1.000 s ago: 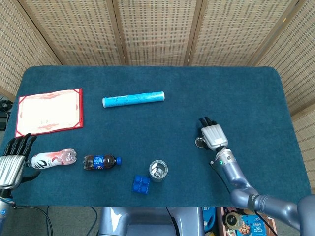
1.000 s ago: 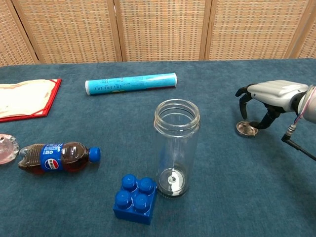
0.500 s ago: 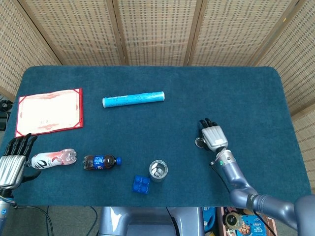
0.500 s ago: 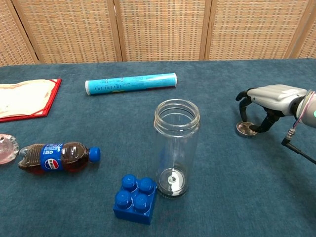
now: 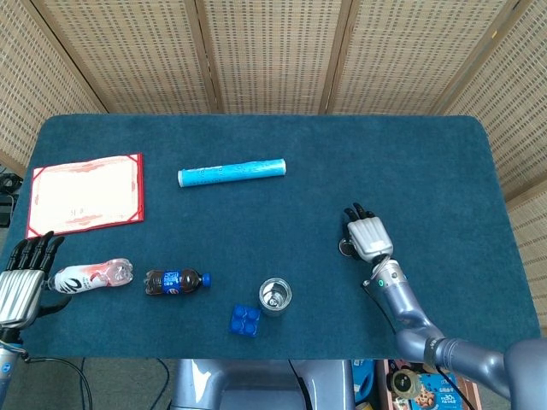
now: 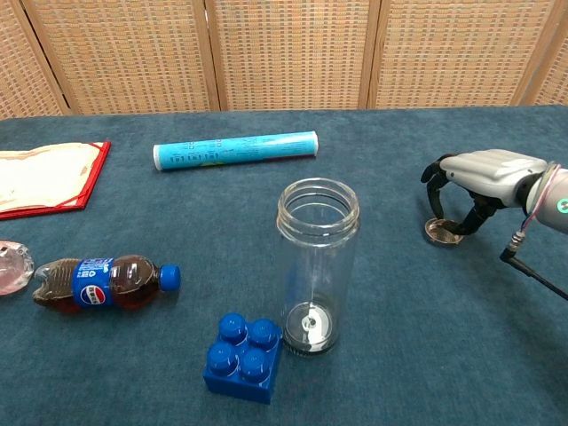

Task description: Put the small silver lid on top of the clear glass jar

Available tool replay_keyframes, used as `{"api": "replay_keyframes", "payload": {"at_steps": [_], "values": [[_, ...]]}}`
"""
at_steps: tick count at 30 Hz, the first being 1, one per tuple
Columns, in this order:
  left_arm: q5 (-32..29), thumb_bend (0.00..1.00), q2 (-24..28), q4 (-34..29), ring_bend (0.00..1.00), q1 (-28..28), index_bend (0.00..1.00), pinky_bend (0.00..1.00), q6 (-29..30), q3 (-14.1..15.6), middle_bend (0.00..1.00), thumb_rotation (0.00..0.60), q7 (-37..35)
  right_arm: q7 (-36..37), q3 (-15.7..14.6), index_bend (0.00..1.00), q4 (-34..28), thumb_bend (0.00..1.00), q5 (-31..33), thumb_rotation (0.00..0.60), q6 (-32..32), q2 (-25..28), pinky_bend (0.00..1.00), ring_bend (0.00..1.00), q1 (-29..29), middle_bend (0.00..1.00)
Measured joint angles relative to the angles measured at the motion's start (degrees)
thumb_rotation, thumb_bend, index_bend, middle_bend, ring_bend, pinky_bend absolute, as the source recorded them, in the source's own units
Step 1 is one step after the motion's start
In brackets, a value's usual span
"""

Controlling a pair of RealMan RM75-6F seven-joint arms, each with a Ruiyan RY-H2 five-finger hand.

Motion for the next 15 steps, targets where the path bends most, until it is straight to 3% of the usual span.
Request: {"api": "replay_keyframes", "payload": {"at_steps": [15], "values": [[0.10, 0.18, 0.11, -0.13, 0.00, 0.03, 0.00, 0.00, 0.17, 0.03, 0.00, 0.600, -0.14, 0.63, -0.08, 0.60, 0.32, 0.54, -0.90, 0.600, 0.42, -0.64, 0.27, 0.02, -0.46, 0.25]]}}
